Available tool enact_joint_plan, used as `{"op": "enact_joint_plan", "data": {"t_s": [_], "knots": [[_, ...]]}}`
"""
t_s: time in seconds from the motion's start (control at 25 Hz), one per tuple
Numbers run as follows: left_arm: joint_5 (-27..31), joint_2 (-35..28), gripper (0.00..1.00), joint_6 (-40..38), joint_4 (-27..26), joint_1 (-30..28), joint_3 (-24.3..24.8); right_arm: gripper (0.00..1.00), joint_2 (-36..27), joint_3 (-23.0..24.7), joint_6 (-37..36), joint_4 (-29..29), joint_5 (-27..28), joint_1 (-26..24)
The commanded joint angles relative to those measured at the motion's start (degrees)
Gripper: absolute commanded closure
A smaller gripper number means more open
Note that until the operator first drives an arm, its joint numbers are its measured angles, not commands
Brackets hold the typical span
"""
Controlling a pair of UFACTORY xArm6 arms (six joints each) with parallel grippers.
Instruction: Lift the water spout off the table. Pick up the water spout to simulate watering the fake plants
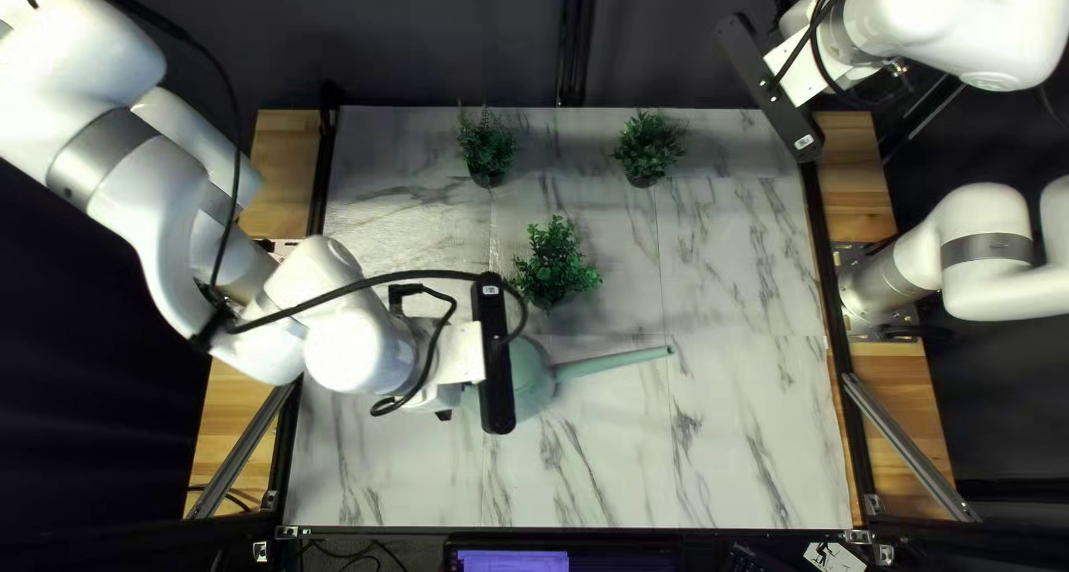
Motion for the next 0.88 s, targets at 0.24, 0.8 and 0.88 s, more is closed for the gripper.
{"op": "enact_joint_plan", "data": {"t_s": [0.24, 0.8, 0.88], "knots": [[23.28, -17.56, 1.0, 0.94, -0.53, -5.05, -0.39, 0.0, 0.0, 0.0, 0.0, 0.0, 0.0, 0.0], [44.12, -20.36, 1.0, -4.27, -2.37, -10.12, -8.72, 0.0, 0.0, 0.0, 0.0, 0.0, 0.0, 0.0], [44.49, -19.29, 1.0, -3.73, -2.72, -9.32, -9.47, 0.0, 0.0, 0.0, 0.0, 0.0, 0.0, 0.0]]}}
